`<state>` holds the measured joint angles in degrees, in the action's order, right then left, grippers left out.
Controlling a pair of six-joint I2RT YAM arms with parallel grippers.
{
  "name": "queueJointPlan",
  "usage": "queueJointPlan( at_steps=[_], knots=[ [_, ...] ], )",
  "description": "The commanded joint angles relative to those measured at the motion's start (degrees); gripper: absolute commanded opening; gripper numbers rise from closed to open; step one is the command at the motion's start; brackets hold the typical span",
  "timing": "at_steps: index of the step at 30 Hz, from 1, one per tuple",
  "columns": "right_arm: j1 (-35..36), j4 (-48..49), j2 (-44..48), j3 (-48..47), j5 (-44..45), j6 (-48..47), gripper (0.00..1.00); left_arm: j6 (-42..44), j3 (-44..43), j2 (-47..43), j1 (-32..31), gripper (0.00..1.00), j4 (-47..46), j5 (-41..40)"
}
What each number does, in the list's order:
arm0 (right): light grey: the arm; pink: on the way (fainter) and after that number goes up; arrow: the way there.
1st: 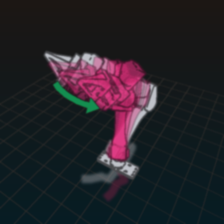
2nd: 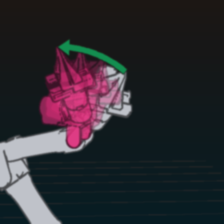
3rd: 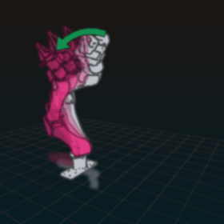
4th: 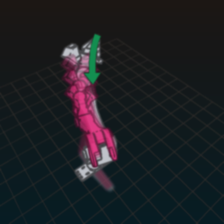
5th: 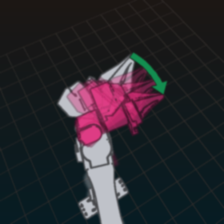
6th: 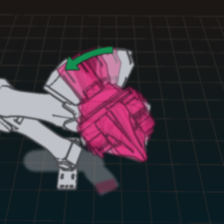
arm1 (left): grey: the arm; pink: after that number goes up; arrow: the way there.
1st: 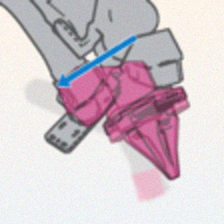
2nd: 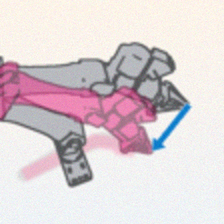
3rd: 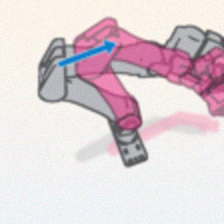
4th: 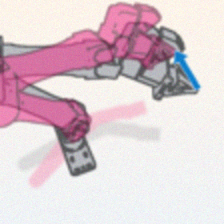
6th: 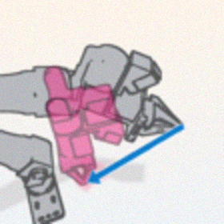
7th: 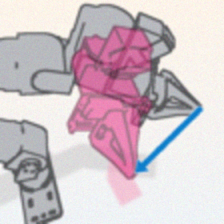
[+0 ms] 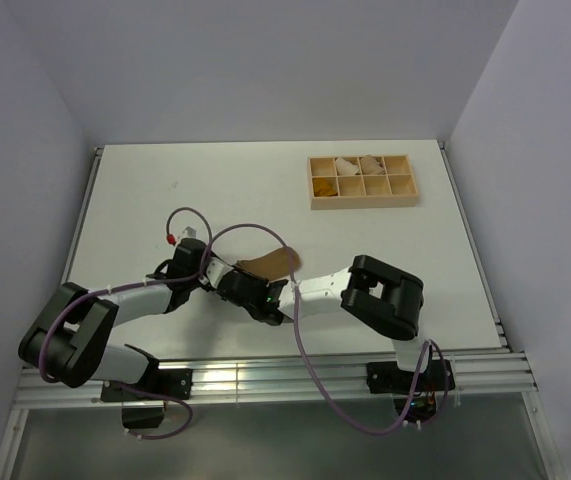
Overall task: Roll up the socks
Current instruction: Roll the sock at the center of the board.
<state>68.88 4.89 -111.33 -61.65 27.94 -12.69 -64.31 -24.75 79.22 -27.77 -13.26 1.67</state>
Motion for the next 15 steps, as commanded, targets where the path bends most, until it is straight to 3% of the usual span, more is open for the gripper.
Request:
queueJointPlan(
  at_steps=[1, 2, 5, 9, 13, 15],
  knots=[
    [1.0, -4.4, -3.5, -1.8, -2.7, -1.5, 0.33, 0.4, -1.9, -1.0, -1.6, 0.07, 1.8, -0.1],
    [1.0, -5.7, -3.7, -1.7, -2.5, -1.3, 0.19, 0.0, -1.9, -0.9, -1.6, 0.07, 1.8, -0.1],
    [1.0, -6.2, -3.5, -0.9, -3.2, -0.2, 0.0, -1.4, -1.7, -1.3, -1.6, 0.1, 2.5, -0.8],
    [0.4, -7.3, -2.1, 0.0, -6.3, 3.3, 0.0, -3.9, -0.1, -3.0, -1.4, 0.24, 2.5, -1.4],
    [-1.0, -7.8, 0.9, 1.7, -10.8, 7.2, 0.0, -5.6, 1.7, -6.4, -0.5, 0.5, 3.0, -4.1],
    [-1.9, -8.1, 2.2, 2.6, -14.7, 9.8, 0.0, -6.7, 2.3, -7.6, -0.3, 0.57, 3.1, -4.7]
  ],
)
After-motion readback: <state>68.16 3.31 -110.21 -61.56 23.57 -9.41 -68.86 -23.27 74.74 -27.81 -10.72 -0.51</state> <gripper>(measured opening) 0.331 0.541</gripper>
